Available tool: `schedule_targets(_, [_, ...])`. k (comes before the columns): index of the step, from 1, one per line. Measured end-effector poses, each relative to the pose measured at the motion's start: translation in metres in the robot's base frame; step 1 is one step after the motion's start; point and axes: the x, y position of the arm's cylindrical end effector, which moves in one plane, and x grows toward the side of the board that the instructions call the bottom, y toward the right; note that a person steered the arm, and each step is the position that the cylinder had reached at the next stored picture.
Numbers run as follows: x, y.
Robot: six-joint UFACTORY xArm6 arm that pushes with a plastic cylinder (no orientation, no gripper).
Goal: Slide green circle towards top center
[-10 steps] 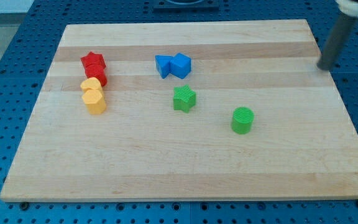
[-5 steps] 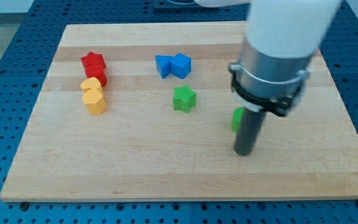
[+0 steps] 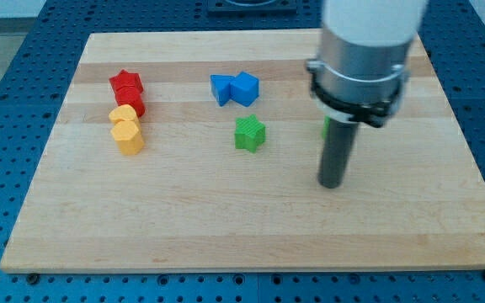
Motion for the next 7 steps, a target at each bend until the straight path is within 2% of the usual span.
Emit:
schedule_targets(2, [-0.098, 0.015])
schedule_targets(4, [-0.096, 0.025])
schedule_targets(5, [-0.142, 0.017])
schedule_targets(6, [-0.164, -0.011])
schedule_targets(7, [-0.163, 0.001])
